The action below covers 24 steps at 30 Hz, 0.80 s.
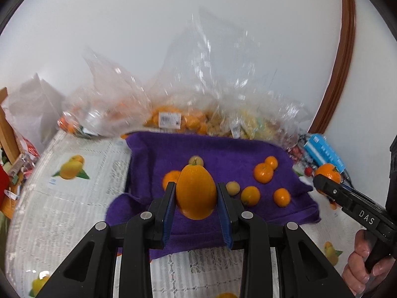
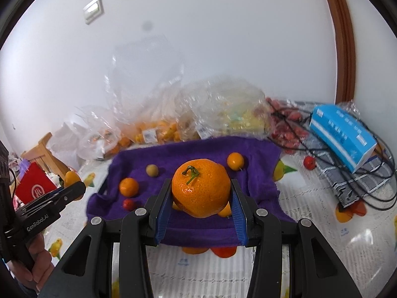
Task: Organize fruits
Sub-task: 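Lower both fruits onto the towel and open both grippers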
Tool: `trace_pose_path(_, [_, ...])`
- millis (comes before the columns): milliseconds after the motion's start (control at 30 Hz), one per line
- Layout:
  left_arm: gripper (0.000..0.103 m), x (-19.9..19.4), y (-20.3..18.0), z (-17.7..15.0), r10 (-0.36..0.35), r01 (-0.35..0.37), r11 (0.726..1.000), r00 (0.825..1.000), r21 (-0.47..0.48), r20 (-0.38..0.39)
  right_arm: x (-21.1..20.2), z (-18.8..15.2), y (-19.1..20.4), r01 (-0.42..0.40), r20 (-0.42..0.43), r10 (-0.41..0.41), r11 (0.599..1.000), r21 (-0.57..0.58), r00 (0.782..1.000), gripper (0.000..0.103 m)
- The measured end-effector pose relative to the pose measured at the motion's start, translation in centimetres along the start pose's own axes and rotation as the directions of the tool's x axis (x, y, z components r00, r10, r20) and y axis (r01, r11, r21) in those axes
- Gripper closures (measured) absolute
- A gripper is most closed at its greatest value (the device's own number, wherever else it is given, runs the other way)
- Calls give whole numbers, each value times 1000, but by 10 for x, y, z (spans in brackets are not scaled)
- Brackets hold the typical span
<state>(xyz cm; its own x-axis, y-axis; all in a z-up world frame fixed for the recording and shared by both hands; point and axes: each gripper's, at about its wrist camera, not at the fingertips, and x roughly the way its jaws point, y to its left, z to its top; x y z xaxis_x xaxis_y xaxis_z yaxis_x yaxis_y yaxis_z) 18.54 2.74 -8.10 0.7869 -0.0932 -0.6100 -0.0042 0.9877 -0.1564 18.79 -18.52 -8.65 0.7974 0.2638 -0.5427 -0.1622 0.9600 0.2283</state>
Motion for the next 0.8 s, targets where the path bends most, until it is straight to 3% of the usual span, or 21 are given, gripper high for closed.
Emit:
trace_pose_path(200, [73,46,-3,-7,-18,17,1000,997,-15,-77,55,-11,-10,-10,-107,12,1000,20,994,59])
trace_pose_path(367, [73,62,-7,-14,-28,26,1000,993,-15,-112,76,-19,-7,7,-146,-9,1000,-15,989,59])
trace_pose_path(600, [72,62,-1,-10,-34,27,998,989,-53,-145,73,-19,-4,4,-119,-8,1000,-30,993,57])
trace_pose_path(800, [60,28,3,-9,-36,29,998,993,-61,-111,43,-11,2,16,-78,-17,1000,-20,997,54])
